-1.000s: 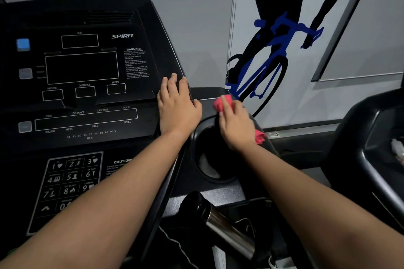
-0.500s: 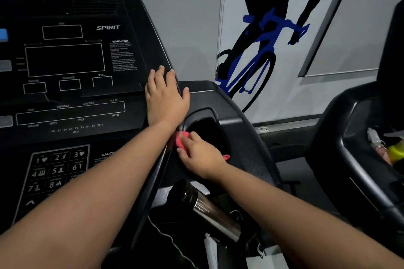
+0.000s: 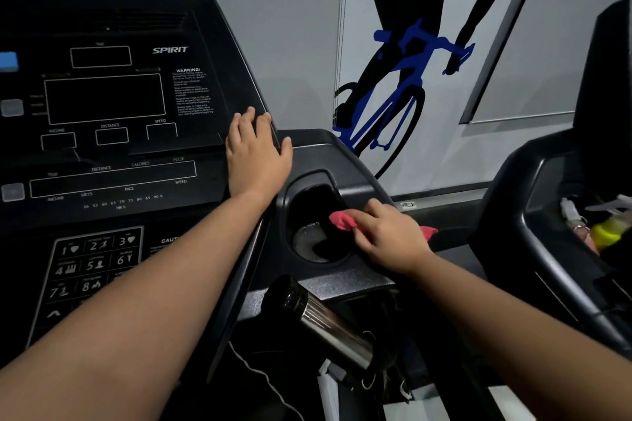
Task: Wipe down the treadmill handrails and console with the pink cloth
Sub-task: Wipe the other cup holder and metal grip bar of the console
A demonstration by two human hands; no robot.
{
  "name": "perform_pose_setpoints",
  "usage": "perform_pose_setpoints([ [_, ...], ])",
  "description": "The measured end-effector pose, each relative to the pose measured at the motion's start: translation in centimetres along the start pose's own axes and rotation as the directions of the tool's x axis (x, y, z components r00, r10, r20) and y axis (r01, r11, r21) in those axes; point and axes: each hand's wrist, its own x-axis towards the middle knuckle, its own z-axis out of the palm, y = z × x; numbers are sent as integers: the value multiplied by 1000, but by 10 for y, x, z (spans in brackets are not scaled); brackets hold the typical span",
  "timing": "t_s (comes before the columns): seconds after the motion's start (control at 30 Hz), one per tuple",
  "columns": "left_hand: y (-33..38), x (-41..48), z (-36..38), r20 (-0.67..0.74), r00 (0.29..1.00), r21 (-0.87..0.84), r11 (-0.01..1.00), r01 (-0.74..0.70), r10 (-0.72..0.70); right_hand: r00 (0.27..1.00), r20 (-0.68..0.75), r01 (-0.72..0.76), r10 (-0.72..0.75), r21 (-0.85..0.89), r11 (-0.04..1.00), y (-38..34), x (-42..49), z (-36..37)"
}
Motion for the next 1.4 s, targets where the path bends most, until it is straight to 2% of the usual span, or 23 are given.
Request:
perform_pose_setpoints([
  [0.13, 1, 0, 0, 3, 1000, 8, 1000, 4, -4, 943, -126, -301, 308, 72, 951, -36, -15, 11],
  [0.2, 1, 1, 1, -1, 1000, 13, 1000, 5, -5, 930, -137, -328, 340, 102, 939, -57, -24, 12],
  [0.27, 2, 1, 1, 2, 1000, 15, 1000, 9, -9, 954, -156, -239, 255, 118, 964, -72, -35, 13],
  [0.33, 2, -1, 1, 9, 1000, 6, 1000, 13, -13, 984, -156, -63, 85, 141, 988, -72, -45, 13],
  [0.4, 2, -2, -1, 14, 1000, -5, 1000, 12, -12, 992, -93, 98, -84, 157, 983, -54, -48, 8],
  [0.47, 3, -4, -1, 16, 1000, -12, 1000, 15, -15, 986, 6, 162, -164, 150, 975, -24, -41, 2],
  [0.53, 3, -5, -1, 12, 1000, -8, 1000, 12, -12, 990, 74, 113, -123, 124, 986, 8, -25, -3],
  [0.6, 3, -4, -1, 6, 1000, 8, 1000, 7, -7, 995, 82, 53, -63, 122, 991, 30, -4, -3],
  [0.77, 4, -3, 2, 10, 1000, 51, 999, -3, 3, 992, 15, -126, 125, 137, 982, 40, 46, 9],
  [0.83, 3, -1, 3, 1, 1000, 79, 997, -10, 10, 989, -31, -139, 146, 160, 977, 37, 62, 13],
  [1.0, 2, 0, 6, -1, 1000, 106, 994, -15, 15, 974, -194, -78, 121, 213, 974, 17, 87, 19],
  [1.07, 2, 0, 7, -3, 1000, 113, 994, -14, 14, 972, -215, -56, 99, 197, 979, 1, 95, 19],
  [1.1, 2, 0, 7, -5, 1000, 112, 994, -14, 14, 978, -203, -12, 48, 172, 985, -10, 99, 19],
  [1.2, 2, 0, 5, -6, 1000, 93, 996, -10, 10, 959, -140, 258, -247, 67, 964, -33, 103, 23],
  [1.27, 2, 0, 3, -7, 1000, 68, 998, -8, 9, 937, -75, 345, -341, 51, 937, -28, 106, 19],
  [1.33, 1, 1, 2, -7, 1000, 50, 999, -6, 6, 934, -64, 354, -351, 59, 933, -9, 106, 11],
  [1.4, 1, 1, 1, -6, 1000, 45, 999, -4, 4, 958, -103, 281, -268, 139, 950, 15, 96, 7],
])
